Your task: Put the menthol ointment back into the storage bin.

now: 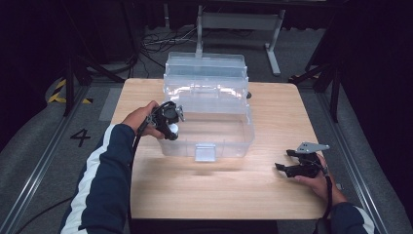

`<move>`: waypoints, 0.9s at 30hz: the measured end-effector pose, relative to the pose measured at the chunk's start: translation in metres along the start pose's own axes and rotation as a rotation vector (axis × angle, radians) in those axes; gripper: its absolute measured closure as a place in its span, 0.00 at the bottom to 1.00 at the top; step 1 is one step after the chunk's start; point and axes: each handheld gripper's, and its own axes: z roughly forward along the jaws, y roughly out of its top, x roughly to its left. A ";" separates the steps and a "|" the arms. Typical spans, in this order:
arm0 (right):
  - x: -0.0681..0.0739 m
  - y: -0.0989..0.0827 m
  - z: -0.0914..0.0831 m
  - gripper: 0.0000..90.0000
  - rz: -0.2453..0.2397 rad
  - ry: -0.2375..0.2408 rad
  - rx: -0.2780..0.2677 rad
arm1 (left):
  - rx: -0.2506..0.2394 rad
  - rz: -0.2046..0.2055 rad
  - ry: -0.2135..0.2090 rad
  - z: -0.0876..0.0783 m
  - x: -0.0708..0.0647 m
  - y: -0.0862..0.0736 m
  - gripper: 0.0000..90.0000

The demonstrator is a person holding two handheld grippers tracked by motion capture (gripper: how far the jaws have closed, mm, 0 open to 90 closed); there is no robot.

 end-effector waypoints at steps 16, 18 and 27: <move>0.000 0.000 0.000 0.22 0.000 0.002 0.002 | 0.006 -0.030 -0.051 0.002 0.004 -0.011 0.56; 0.000 0.000 0.000 0.22 0.000 0.002 0.002 | 0.017 -0.025 -0.047 0.002 0.004 -0.011 0.56; 0.000 0.000 0.000 0.22 0.000 0.002 0.002 | 0.026 -0.028 -0.066 0.003 0.008 -0.011 0.56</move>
